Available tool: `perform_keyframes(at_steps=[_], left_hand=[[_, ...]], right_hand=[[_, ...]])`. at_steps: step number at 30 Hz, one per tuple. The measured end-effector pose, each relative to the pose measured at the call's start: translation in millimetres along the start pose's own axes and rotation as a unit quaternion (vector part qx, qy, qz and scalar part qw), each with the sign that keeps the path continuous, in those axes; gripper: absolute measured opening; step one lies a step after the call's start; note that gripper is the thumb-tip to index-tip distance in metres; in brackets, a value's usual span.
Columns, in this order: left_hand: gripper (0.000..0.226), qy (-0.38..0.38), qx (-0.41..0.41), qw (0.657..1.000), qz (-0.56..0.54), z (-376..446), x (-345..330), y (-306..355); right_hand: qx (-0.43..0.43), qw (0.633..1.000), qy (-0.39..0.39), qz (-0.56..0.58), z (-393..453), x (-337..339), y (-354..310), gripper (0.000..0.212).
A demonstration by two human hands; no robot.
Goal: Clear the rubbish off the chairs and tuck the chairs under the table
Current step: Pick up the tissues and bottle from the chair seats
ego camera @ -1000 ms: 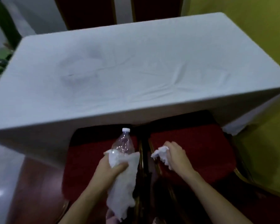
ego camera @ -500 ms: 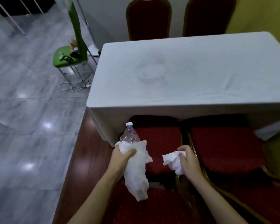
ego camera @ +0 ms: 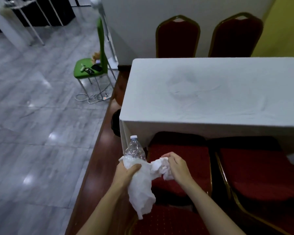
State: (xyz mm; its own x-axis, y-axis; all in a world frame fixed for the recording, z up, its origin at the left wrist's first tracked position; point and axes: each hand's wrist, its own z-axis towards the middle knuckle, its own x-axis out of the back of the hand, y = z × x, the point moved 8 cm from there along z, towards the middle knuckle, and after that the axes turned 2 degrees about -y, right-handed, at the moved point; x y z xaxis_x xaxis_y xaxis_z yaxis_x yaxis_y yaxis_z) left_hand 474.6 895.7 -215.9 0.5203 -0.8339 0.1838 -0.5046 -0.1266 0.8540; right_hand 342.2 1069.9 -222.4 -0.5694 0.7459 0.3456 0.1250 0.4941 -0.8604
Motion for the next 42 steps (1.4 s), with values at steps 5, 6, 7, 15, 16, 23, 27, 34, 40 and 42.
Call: perform_keyframes(at_steps=[5,6,7,15,16,23,27,34,40,42], left_hand=[[0.033,0.064,0.001,0.998,0.01,-10,42,-4],[0.037,0.069,0.002,0.998,0.01,-10,51,-3],[0.043,0.071,0.003,0.997,0.013,-7,58,-3],[0.065,0.122,0.001,0.992,0.01,53,162,-11],[0.061,0.12,0.008,0.993,0.002,63,177,-17],[0.028,0.082,0.075,0.991,-0.071,132,303,-55],[0.036,0.089,0.078,0.992,-0.044,180,366,-34],[0.036,0.029,0.089,0.993,-0.075,260,343,-6],[0.022,-0.07,0.066,0.995,-0.034,338,297,43],[0.02,-0.082,0.075,0.994,-0.015,371,295,54]], right_hand=[[0.015,0.998,-0.049,-0.031,4,-30,-14,0.029],[0.014,0.998,-0.057,-0.033,6,-39,-17,0.029],[0.011,0.997,-0.062,-0.033,8,-45,-20,0.028],[0.001,0.994,-0.082,-0.069,53,-153,-55,0.024],[-0.006,0.994,-0.085,-0.067,60,-174,-58,0.026],[-0.078,0.993,-0.072,-0.061,89,-292,-84,0.026],[-0.08,0.995,-0.038,-0.055,108,-325,-125,0.024],[-0.083,0.996,0.009,-0.034,169,-342,-170,0.022],[-0.141,0.987,0.073,0.024,235,-323,-164,0.026],[-0.142,0.986,0.077,0.027,267,-323,-162,0.029]])
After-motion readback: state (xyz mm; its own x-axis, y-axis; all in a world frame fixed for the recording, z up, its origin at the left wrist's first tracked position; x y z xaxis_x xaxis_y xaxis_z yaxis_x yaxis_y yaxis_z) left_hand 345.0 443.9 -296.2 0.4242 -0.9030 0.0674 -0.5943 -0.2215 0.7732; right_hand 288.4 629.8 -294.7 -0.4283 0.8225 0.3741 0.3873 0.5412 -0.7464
